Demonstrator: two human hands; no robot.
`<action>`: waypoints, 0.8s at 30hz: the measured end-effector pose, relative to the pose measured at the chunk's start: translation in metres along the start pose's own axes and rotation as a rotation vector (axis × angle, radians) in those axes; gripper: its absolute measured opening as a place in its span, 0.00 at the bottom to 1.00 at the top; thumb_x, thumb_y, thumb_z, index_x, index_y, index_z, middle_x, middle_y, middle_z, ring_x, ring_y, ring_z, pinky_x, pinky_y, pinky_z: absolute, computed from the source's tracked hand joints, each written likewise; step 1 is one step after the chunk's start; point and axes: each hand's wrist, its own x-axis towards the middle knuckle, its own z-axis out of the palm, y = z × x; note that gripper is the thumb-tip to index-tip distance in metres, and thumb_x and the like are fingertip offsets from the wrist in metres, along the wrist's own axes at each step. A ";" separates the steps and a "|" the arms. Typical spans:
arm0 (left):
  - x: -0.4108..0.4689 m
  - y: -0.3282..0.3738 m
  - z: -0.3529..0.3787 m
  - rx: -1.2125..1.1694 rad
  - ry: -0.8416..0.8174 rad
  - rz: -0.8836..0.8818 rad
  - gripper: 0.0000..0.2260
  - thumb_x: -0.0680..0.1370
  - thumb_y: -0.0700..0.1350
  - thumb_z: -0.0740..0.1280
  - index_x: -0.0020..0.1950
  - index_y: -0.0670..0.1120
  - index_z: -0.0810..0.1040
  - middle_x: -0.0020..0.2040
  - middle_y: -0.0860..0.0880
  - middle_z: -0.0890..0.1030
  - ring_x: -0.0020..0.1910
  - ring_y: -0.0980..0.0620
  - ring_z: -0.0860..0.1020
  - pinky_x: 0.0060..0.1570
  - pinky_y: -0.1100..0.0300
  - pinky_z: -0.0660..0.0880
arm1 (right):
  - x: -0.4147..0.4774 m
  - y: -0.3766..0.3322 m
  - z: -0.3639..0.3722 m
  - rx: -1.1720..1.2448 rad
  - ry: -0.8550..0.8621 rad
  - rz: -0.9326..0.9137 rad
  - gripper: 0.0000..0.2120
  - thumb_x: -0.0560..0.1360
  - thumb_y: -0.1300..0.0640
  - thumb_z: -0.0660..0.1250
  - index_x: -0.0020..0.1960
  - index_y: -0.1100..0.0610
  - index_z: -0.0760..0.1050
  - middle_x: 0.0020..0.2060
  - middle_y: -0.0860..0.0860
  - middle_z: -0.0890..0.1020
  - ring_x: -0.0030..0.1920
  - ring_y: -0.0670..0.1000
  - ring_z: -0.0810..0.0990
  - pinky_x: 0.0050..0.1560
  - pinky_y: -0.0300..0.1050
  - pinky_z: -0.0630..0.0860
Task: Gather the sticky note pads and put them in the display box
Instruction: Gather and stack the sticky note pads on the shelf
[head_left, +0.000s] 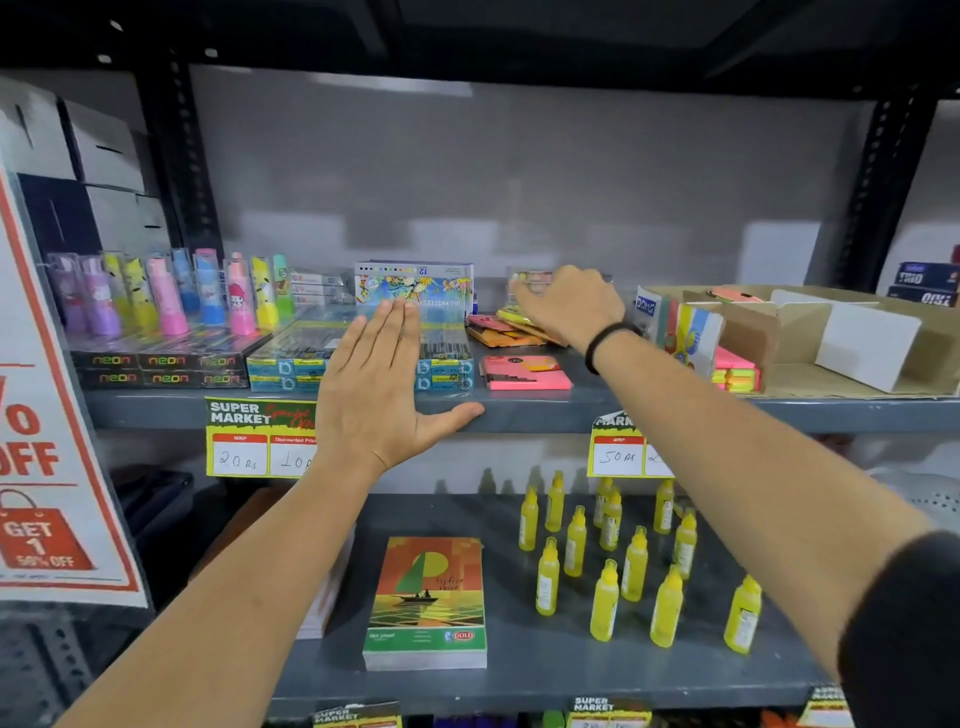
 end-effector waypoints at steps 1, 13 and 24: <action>0.000 0.000 0.001 -0.003 0.002 -0.004 0.51 0.71 0.76 0.48 0.78 0.37 0.61 0.77 0.40 0.65 0.77 0.45 0.62 0.77 0.50 0.54 | 0.009 -0.001 0.006 -0.036 -0.052 0.010 0.32 0.72 0.33 0.56 0.55 0.60 0.77 0.55 0.61 0.80 0.55 0.62 0.79 0.49 0.49 0.74; 0.000 0.000 0.004 0.004 0.014 -0.014 0.51 0.71 0.76 0.49 0.78 0.37 0.60 0.77 0.40 0.65 0.77 0.44 0.63 0.77 0.51 0.53 | 0.050 -0.019 0.055 -0.227 -0.396 0.052 0.31 0.70 0.39 0.63 0.66 0.57 0.71 0.63 0.56 0.76 0.58 0.57 0.76 0.57 0.49 0.75; 0.000 0.000 0.003 0.011 0.021 -0.009 0.50 0.71 0.76 0.48 0.78 0.37 0.62 0.77 0.40 0.66 0.77 0.44 0.64 0.77 0.50 0.55 | 0.050 -0.016 0.052 -0.050 -0.286 0.087 0.26 0.70 0.42 0.64 0.60 0.59 0.74 0.56 0.56 0.79 0.49 0.56 0.77 0.49 0.47 0.76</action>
